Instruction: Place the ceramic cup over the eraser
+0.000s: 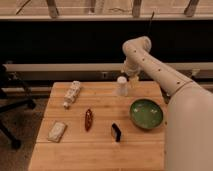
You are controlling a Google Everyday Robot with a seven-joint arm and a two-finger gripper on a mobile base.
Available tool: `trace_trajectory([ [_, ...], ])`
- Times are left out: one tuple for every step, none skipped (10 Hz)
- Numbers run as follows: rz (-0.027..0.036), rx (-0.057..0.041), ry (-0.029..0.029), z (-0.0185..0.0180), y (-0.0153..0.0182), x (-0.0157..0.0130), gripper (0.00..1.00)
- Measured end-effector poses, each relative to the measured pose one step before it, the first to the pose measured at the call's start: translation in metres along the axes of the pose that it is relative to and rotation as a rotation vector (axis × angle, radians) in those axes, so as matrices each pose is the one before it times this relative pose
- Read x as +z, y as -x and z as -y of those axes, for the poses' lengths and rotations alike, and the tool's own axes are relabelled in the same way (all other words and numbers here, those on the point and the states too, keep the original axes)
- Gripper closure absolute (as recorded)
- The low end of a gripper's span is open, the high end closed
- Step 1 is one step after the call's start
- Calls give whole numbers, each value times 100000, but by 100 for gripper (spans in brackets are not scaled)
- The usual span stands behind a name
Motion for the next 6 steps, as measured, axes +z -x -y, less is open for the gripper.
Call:
trace_trajectory([
  [2404,-2331,532,902,406,500,20],
  [579,-1354,420,369,102,320,20],
  [453,-832,372,182,80,212,20],
  [268,-1612,238,392,250,342,20],
  [169,-941,727,156,223,547,20],
  [179,-586,580,168,155,303,20],
])
